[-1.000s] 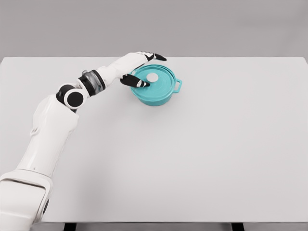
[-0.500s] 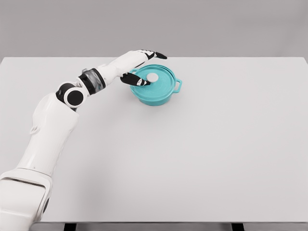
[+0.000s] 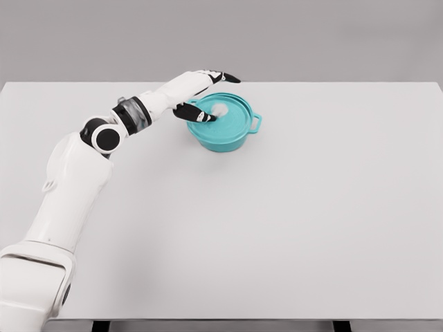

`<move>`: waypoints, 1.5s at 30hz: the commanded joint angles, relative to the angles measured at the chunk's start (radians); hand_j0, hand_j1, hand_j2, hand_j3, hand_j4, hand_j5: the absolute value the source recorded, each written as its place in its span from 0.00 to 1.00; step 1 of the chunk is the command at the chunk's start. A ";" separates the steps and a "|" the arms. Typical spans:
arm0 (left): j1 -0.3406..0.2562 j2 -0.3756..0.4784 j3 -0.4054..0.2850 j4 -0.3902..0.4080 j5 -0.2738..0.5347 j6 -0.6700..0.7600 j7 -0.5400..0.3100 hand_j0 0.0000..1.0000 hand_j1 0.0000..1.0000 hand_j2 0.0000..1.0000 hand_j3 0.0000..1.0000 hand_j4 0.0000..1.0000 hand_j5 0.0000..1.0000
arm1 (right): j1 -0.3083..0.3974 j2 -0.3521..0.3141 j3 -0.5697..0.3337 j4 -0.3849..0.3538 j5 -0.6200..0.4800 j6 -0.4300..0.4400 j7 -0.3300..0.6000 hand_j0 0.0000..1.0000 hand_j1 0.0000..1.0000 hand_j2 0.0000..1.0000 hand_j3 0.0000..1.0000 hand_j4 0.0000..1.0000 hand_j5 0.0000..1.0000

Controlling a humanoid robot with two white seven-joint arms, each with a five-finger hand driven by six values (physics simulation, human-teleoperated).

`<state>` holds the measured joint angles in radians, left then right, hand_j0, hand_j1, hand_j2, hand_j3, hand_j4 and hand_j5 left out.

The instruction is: Cover the pot with left arm

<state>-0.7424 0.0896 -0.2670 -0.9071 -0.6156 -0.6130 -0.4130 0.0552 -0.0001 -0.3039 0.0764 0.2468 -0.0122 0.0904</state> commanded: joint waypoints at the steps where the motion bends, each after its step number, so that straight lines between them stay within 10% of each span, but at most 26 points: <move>1: 0.000 0.001 0.003 -0.004 0.010 0.002 0.000 0.85 0.85 0.85 0.85 0.85 0.85 | 0.000 0.000 0.000 0.000 0.000 0.000 0.000 1.00 1.00 1.00 1.00 1.00 1.00; 45: 0.002 0.002 0.003 -0.024 0.011 0.002 0.002 0.93 0.93 0.93 0.93 0.93 0.93 | 0.000 0.000 0.000 0.000 0.000 0.000 0.000 1.00 1.00 1.00 1.00 1.00 1.00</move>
<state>-0.7409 0.0941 -0.2654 -0.9332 -0.6110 -0.6129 -0.4117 0.0552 -0.0001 -0.3038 0.0764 0.2467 -0.0122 0.0904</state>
